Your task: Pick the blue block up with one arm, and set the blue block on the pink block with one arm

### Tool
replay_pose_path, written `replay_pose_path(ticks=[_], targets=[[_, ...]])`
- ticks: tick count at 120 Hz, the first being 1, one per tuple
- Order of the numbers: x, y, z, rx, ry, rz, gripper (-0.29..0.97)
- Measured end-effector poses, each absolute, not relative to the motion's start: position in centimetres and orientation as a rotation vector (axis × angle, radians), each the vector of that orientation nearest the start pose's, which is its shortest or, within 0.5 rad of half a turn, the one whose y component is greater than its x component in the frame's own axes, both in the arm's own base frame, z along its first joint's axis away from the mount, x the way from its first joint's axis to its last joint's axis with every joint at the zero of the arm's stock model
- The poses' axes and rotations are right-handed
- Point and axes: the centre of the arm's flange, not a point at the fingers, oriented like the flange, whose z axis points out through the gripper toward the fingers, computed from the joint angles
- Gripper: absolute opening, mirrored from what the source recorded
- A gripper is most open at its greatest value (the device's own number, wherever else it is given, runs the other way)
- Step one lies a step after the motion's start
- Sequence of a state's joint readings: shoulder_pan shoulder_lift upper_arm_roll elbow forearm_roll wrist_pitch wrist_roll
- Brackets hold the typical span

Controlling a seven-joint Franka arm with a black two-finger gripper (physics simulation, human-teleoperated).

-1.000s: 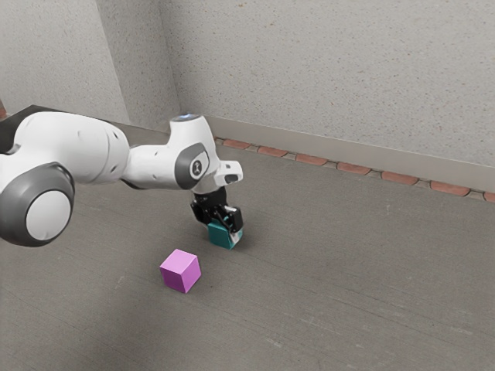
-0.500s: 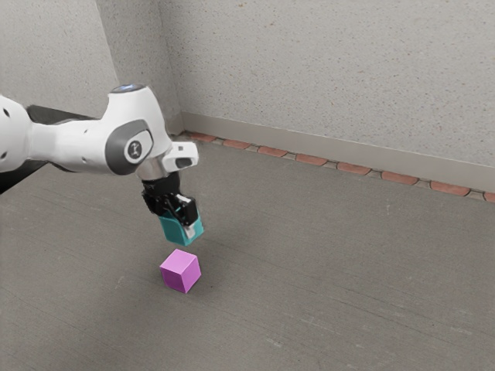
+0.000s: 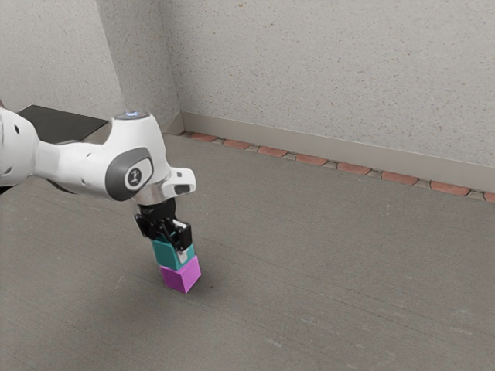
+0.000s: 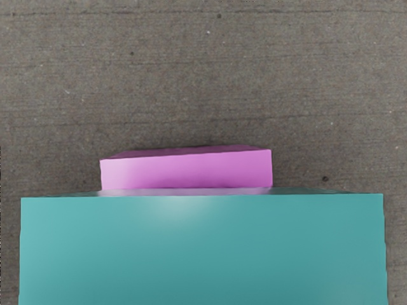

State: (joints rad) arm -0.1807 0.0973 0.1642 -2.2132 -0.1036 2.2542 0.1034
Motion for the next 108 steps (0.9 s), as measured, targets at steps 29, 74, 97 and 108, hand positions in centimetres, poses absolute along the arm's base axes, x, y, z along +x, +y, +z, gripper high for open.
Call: replay_pose_path(ticks=[29,74,97,108], targets=[[53.7,-1.2,32.8,-3.198,0.06,0.057,0.56],[57.4,-1.3,54.3,-3.208,0.081,-0.354,0.66],[58.1,-1.0,61.0,-3.187,0.124,-0.228,0.67],[57.1,-0.8,61.8,-3.156,0.144,-0.17,0.67]])
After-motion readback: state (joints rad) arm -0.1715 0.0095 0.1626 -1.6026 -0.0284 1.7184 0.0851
